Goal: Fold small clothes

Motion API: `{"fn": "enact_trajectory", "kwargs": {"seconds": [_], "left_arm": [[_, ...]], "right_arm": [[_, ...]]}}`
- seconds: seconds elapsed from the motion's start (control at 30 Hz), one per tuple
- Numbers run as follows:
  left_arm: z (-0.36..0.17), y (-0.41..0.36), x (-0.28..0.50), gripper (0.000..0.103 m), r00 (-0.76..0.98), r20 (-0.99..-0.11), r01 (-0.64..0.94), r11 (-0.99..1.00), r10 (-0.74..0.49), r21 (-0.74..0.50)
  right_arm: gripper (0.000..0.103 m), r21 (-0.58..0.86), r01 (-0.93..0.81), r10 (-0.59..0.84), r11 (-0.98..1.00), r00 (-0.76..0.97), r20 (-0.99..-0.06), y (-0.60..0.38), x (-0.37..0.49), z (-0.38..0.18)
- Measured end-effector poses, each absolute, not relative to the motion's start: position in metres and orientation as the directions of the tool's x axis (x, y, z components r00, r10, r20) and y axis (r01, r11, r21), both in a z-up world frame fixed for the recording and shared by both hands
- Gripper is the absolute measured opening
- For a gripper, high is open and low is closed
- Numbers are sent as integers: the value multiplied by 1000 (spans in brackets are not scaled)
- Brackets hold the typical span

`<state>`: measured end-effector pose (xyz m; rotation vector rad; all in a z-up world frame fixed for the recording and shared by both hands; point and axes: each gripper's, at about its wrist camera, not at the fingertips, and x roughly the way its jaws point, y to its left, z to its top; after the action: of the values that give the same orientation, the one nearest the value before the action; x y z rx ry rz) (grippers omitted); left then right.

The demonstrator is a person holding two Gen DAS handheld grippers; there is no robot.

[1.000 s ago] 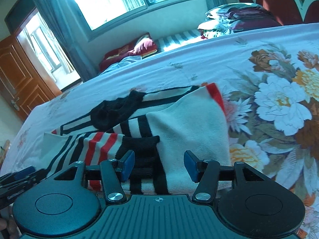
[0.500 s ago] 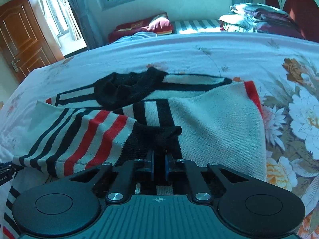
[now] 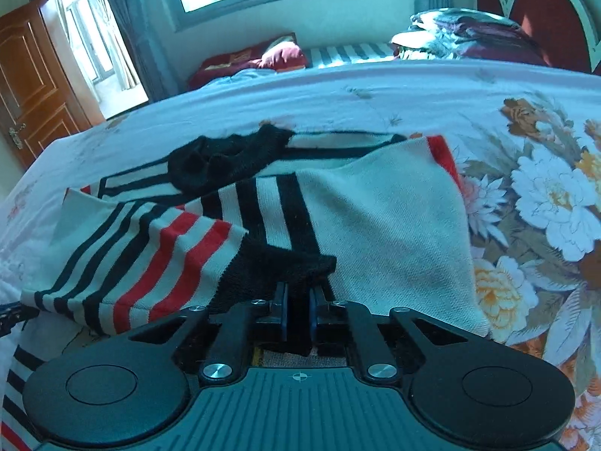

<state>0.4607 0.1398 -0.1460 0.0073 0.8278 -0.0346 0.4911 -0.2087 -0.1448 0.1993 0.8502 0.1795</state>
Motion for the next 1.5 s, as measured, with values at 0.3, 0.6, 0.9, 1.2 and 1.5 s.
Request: {"fn": "enact_trajectory", "kwargs": {"seconds": [0.3,0.6,0.9,1.2,1.5], "left_arm": [[-148,89,492,29,656,-746,158,987,-113,-11],[-146,90,555,42,653,-748,182,983,-119,3],[-157,125,637,48,639,-765,94,995,-74,-18],[-150,41,576,59,652,-719,246,964,-241,-99],[-167,56,562,60,666,-735,241,969,-126,53]], "right_arm": [[9,164,-132,211,978,597,-774,-184,505,-153],[9,162,-71,170,984,635,-754,-209,545,-147],[9,95,28,58,995,611,-790,-229,594,-161],[51,264,-214,340,940,630,-698,-133,559,-126],[17,87,-244,218,966,587,-780,-116,553,-157]]}}
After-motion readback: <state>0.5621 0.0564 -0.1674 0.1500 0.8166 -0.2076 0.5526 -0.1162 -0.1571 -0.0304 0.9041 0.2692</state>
